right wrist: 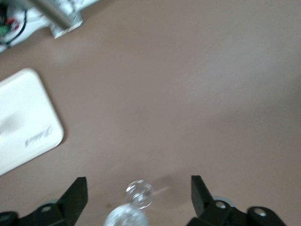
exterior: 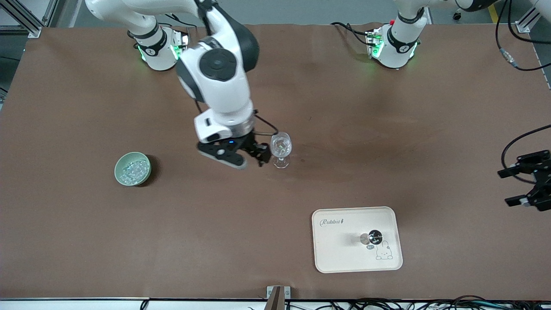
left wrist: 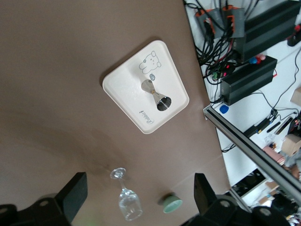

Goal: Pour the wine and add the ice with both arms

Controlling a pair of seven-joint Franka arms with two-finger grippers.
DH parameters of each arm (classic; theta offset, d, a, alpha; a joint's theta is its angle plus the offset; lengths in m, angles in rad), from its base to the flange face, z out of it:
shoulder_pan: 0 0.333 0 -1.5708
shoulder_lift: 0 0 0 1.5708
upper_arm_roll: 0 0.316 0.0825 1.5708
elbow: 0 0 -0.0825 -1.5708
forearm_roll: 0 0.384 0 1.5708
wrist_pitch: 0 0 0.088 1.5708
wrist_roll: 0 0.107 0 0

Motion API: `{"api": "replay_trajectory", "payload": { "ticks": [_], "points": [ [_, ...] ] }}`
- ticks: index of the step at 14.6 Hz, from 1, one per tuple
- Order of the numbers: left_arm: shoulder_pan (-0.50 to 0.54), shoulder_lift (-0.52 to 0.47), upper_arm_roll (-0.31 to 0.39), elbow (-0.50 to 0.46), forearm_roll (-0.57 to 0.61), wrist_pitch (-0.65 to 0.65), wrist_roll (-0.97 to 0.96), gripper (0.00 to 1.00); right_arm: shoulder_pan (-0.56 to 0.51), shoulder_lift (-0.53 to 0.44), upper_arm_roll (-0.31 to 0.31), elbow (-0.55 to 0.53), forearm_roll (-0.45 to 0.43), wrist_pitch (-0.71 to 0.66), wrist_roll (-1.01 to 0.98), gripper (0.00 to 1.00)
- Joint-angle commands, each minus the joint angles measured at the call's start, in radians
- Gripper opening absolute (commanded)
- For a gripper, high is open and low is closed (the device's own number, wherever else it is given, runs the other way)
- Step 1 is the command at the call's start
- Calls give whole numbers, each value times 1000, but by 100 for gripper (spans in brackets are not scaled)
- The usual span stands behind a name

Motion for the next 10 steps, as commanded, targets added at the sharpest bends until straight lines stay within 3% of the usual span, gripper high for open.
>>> {"api": "replay_trajectory", "payload": {
  "ticks": [1,3,5,7,10],
  "points": [
    [6,-93,-77,-13,204,12,161,100,-92,-101,-6,-44,-35,-70,-112,100],
    [23,-173,-227,-19,481,12,307,100,-174,-149,-6,-44,-33,-139,-215,100],
    [50,-230,-379,-24,687,12,370,100,-249,-216,-6,-94,-35,-170,-313,100],
    [55,-271,-446,-25,766,11,375,100,-327,-297,-4,-178,-32,-170,-470,100],
    [48,-303,-475,-25,794,-15,358,100,-456,-442,-3,-314,-22,-169,-665,100]
  ]
}}
